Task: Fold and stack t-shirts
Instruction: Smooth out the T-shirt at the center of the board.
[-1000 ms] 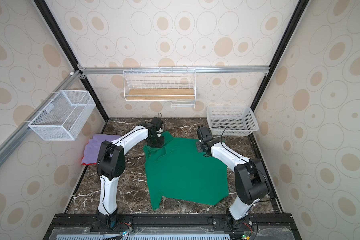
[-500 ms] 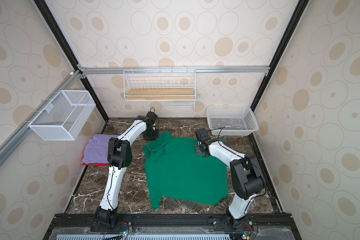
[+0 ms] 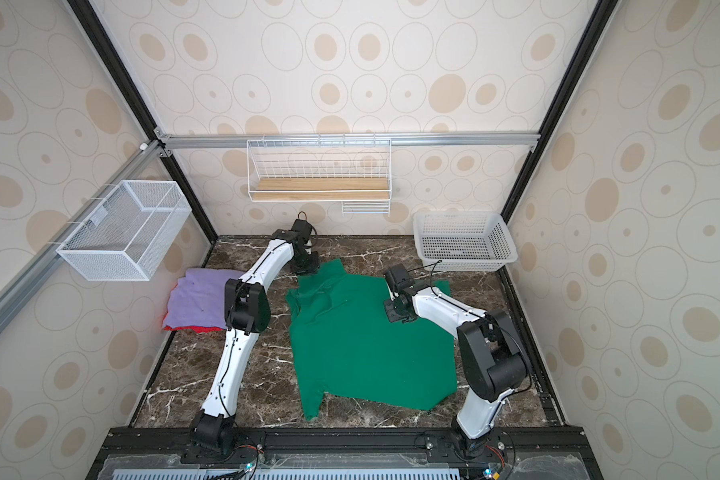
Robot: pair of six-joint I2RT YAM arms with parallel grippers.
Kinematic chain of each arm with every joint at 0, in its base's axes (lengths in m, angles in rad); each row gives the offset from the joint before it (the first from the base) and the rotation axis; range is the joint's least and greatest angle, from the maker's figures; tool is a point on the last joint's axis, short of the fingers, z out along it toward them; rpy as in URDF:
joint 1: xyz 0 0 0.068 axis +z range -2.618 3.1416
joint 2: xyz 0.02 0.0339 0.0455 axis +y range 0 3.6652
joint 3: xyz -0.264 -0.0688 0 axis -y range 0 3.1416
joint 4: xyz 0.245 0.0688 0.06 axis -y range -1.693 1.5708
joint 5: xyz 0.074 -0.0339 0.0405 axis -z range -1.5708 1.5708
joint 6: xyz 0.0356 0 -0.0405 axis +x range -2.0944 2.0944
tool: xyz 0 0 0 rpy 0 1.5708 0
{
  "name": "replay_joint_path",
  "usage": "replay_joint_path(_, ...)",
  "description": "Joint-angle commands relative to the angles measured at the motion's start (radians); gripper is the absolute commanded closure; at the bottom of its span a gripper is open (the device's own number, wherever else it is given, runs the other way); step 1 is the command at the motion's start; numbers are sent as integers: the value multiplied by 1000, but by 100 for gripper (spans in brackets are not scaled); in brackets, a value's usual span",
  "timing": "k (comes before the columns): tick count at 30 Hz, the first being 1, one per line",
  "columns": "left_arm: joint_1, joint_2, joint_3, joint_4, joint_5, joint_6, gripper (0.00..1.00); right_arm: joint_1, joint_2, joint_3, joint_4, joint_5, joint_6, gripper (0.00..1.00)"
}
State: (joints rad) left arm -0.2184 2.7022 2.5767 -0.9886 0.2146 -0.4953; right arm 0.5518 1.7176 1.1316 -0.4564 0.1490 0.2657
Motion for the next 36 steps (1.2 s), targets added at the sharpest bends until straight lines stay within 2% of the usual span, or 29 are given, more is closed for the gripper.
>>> replay_joint_path(1,77,95,34,89,137,-61,76,14,25,-21,-31,-22,1,100)
replay_joint_path(4,108,113,33,191,233,-102,71,20,55,-27,-34,-25,-2,100)
replay_joint_path(10,164,155,20,462,324,-249,50,21,132,-3,-42,-44,0,100)
replay_joint_path(12,175,175,38,534,373,-266,39,23,147,-1,-39,-36,-2,100)
replay_joint_path(16,178,148,14,639,474,-271,29,22,185,3,-27,17,-7,100)
replay_joint_path(19,175,-2,-182,801,528,-316,27,6,213,5,-27,63,7,100)
replay_joint_path(22,165,-236,-505,1036,533,-362,24,-49,204,-3,-17,29,22,100)
replay_joint_path(24,157,-390,-672,1079,509,-362,21,-67,158,-20,3,54,24,100)
replay_joint_path(27,127,-608,-914,1048,424,-346,20,-65,66,-52,21,90,11,100)
replay_joint_path(29,78,-751,-1041,920,348,-271,18,-64,2,-72,23,119,8,100)
replay_joint_path(32,-44,-913,-1141,569,139,-157,20,-61,-103,-91,7,131,9,100)
replay_joint_path(34,-134,-996,-1243,465,108,-133,21,-54,-174,-95,-13,112,18,100)
replay_joint_path(36,-237,-1084,-1363,409,62,-141,21,-35,-255,-107,-31,93,24,90)
